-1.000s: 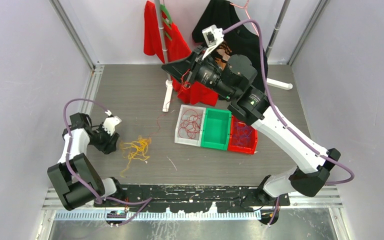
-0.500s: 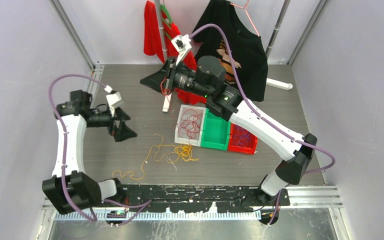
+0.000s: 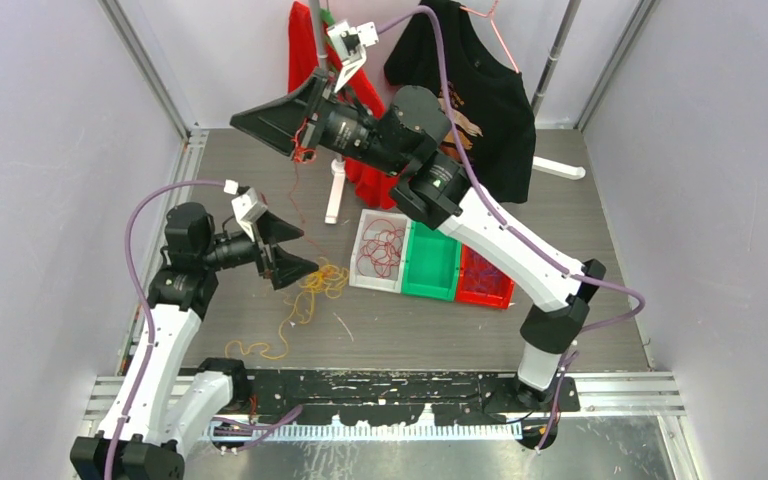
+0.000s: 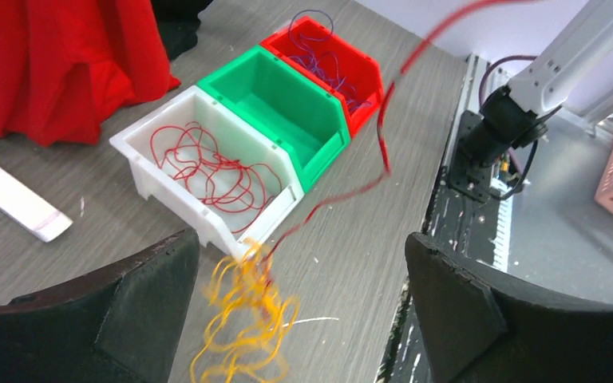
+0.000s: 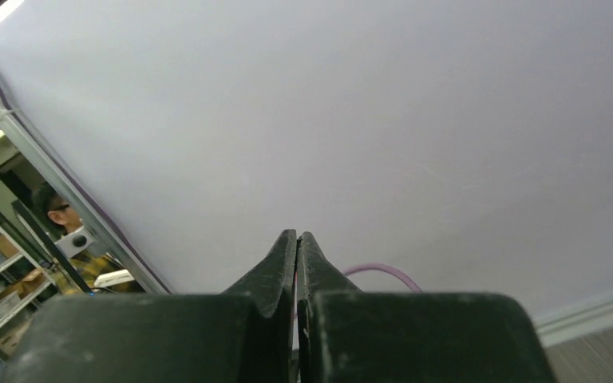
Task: Untangle the cables
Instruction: Untie the cable.
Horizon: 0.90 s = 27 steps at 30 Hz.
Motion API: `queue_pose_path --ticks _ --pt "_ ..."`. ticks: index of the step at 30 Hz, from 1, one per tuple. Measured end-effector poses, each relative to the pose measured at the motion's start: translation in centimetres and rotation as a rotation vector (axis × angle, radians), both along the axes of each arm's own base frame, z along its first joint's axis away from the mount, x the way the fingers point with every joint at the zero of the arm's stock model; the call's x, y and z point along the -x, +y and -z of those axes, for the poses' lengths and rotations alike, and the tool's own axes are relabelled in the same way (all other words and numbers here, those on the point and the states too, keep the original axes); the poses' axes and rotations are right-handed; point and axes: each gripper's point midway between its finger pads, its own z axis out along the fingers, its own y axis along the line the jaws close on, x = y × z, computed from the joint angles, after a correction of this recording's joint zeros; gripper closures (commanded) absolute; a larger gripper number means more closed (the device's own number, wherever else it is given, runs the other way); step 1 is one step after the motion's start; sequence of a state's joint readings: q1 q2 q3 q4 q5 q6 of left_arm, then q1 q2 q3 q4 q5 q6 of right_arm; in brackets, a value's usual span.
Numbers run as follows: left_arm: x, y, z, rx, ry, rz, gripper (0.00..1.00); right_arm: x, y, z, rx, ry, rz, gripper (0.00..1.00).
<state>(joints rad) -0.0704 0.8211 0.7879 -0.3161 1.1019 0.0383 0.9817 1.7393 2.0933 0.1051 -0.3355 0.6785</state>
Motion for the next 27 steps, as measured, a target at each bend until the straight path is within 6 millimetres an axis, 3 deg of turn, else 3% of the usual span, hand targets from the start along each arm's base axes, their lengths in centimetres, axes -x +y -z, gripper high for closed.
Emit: queue_pose_path --ticks 3,6,8,12,14,17,20,25,27 --pt "-0.1 -0.9 -0.5 0.045 0.021 -0.005 0.02 0.8 1.0 -0.9 -0.025 -0.009 -0.029 0.98" --pt "0.2 -1.7 -0.7 0.075 0.034 0.0 0.08 1.1 2.1 -0.4 -0.02 -0.002 -0.05 0.98" --pt "0.3 -2.0 -1.0 0.094 0.035 0.001 0.26 1.1 2.9 0.2 -0.01 0.008 -0.06 0.98" --pt "0.3 -2.2 -1.6 0.113 0.028 0.002 0.81 1.0 4.3 1.6 0.016 0.034 -0.079 0.98" --pt "0.3 -2.1 -1.6 0.109 0.025 -0.006 0.99 0.8 4.6 2.2 0.032 0.044 -0.081 0.97" --pt "0.7 -1.9 -1.7 0.099 0.026 -0.027 1.0 0.4 4.6 3.0 0.053 0.04 -0.067 0.86" --pt "1.2 -1.3 -2.1 0.083 0.016 -0.068 1.0 -1.0 4.4 4.9 0.092 0.063 -0.045 0.65" --pt "1.3 0.0 -3.5 0.047 -0.032 -0.169 1.0 -7.0 2.5 9.9 0.19 0.159 0.029 0.38" --pt "0.9 0.5 -4.2 0.031 -0.054 -0.214 1.0 -8.6 1.7 11.6 0.235 0.187 0.044 0.33"
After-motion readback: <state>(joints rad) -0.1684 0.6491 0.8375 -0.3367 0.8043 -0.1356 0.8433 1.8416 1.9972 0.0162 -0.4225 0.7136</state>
